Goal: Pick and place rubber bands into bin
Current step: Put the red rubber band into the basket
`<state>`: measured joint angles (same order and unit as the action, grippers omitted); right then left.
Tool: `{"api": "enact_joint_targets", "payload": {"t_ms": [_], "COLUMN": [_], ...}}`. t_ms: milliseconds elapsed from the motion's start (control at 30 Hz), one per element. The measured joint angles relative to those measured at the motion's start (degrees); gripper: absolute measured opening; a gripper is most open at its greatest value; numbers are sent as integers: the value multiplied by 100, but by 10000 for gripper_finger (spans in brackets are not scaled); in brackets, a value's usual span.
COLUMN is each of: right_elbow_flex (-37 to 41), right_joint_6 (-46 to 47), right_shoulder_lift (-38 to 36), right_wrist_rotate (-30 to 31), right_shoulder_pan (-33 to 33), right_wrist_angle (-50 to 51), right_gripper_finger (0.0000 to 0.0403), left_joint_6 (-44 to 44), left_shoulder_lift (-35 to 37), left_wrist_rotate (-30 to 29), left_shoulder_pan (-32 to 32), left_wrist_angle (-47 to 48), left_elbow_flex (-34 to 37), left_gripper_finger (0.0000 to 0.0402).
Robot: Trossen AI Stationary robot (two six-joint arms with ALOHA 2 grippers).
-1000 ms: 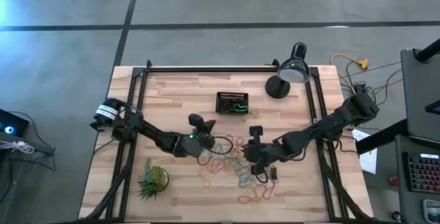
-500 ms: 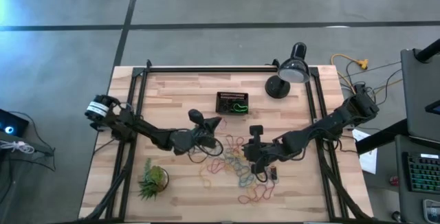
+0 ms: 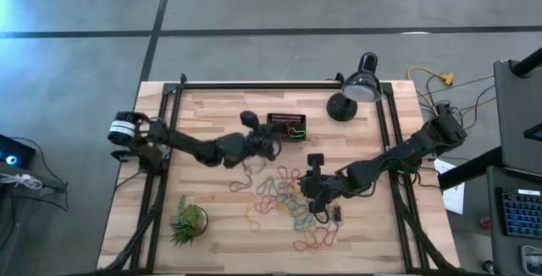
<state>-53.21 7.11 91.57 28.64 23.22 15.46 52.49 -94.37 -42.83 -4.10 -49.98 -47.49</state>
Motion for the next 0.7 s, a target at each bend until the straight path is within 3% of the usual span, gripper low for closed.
{"api": "enact_joint_targets", "payload": {"t_ms": [200,433,700], "right_elbow_flex": [9,11,11], "right_joint_6": [-1,-2,-2], "right_shoulder_lift": [0,0,0], "right_wrist_rotate": [-2,-4,-6], "right_shoulder_pan": [0,-2,-2], "right_wrist_angle": [14,13,-68], "right_gripper_finger": [54,54,54], "left_joint_6": [-532,-1494,-1955], "left_shoulder_lift": [-4,-9,-9], "left_wrist_rotate": [669,1382,1724], "left_shoulder_pan": [586,1076,1272], "left_wrist_angle": [34,898,1318], "left_elbow_flex": [-16,-23,5], "left_gripper_finger": [0,0,0]}}
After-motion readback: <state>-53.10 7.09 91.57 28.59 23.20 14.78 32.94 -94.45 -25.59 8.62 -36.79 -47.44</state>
